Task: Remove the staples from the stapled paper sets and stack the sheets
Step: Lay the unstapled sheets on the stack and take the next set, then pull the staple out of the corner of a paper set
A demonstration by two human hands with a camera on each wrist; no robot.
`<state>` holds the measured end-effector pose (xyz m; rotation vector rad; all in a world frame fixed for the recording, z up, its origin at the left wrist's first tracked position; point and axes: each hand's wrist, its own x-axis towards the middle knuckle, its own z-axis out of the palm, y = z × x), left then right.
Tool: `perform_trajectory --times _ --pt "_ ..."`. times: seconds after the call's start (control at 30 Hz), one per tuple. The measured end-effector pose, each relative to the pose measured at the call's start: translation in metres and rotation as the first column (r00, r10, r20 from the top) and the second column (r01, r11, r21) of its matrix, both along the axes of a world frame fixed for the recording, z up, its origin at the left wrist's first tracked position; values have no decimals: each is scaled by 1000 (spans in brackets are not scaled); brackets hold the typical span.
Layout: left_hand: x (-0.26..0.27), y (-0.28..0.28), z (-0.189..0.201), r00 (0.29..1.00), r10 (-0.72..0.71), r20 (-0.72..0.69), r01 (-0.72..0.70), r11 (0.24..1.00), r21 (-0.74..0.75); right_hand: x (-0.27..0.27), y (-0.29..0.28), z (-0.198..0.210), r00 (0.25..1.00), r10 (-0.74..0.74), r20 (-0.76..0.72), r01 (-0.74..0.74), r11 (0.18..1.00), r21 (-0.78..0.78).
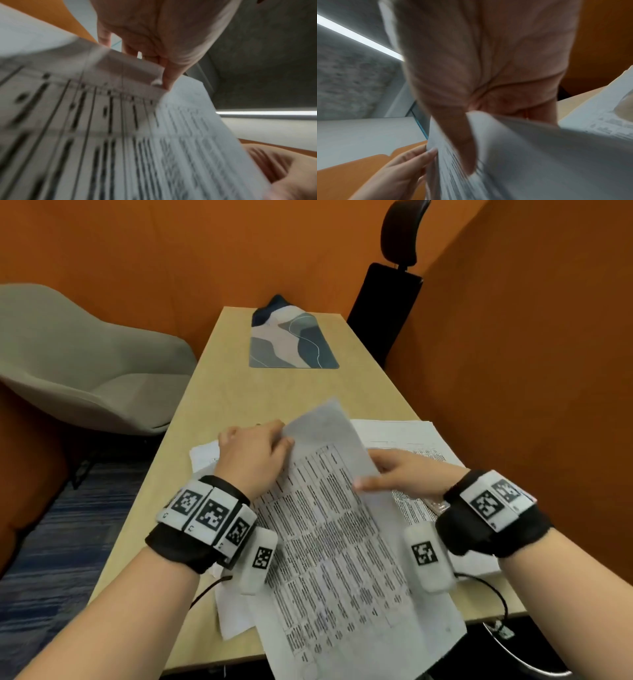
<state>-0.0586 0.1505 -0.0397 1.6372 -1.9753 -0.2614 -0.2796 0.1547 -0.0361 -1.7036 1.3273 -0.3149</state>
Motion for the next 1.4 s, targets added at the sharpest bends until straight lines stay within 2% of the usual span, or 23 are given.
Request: perform_trajectory --times 0.07,0.17,0.2,0.23,0.27,0.3,0.33,0.37,0.43,0.47,0.5,0.53,0.57,0.6,0.63,0.73,0.83,0.93,1.0,1.07,1.23,1.33,1.4 --pt "2 -4 7 989 81 -126 -91 993 -76 0 10 1 999 26 29 -24 997 -67" --pt "7 -13 2 913 215 -348 -254 964 -73 -11 11 17 969 -144 200 177 971 -160" --pt "7 -14 -4 852 223 -473 -256 967 -4 -19 9 23 933 -198 299 246 961 -130" --pt "5 -12 -8 758 227 -611 -209 973 102 -28 6 27 892 -234 387 289 953 -90" --pt "3 -11 -16 635 249 -731 -125 967 221 -35 3 30 848 -271 456 331 942 -56" --pt "-2 -8 -23 522 302 -798 -24 940 341 -42 -1 30 816 -313 485 381 924 -44" --pt "-7 -5 -30 463 356 -812 84 894 440 -48 -5 27 793 -363 490 436 899 -39" --pt "-13 -4 -39 475 372 -798 164 853 495 -52 -9 24 785 -401 473 474 879 -42" --pt "-26 -4 -53 596 307 -742 194 842 504 -56 -16 16 813 -453 367 516 852 -91" --pt "-32 -6 -58 650 274 -709 174 854 490 -58 -19 10 859 -456 235 496 854 -158" --pt "-36 -8 -62 698 262 -667 137 865 482 -60 -23 3 904 -426 36 423 878 -223" --pt "-40 -10 -65 734 253 -630 106 874 475 -64 -26 -4 910 -364 -198 314 918 -242" --pt "-44 -12 -67 762 256 -594 73 879 472 -69 -25 -12 874 -276 -399 206 956 -210" --pt "-41 -16 -71 773 273 -572 31 885 465 -68 -25 -21 828 -189 -529 125 980 -155" --pt "-42 -18 -72 779 284 -560 12 885 466 -71 -23 -29 796 -144 -588 86 988 -126" --pt "-42 -27 -81 740 313 -596 10 880 476 -82 -20 -45 783 -236 -575 119 965 -234" --pt "-49 -29 -83 668 344 -660 51 863 502 -98 -23 -46 777 -401 -484 260 906 -333" --pt "-67 -26 -81 634 351 -690 106 844 526 -116 -17 -29 676 -645 -357 458 747 -482" --pt "-84 -25 -82 668 327 -669 122 838 532 -128 -11 -11 596 -762 -253 545 616 -568" --pt "-104 -24 -87 699 302 -648 144 829 541 -134 -7 8 569 -792 -222 552 568 -611" --pt "-147 0 -71 776 245 -581 180 797 576 -117 -3 23 706 -667 -236 503 708 -495" --pt "-158 12 -66 835 250 -491 186 711 679 -97 -12 3 782 -503 -369 362 848 -387" --pt "-152 12 -66 868 212 -449 172 719 673 -86 -19 -13 775 -399 -491 271 911 -312"
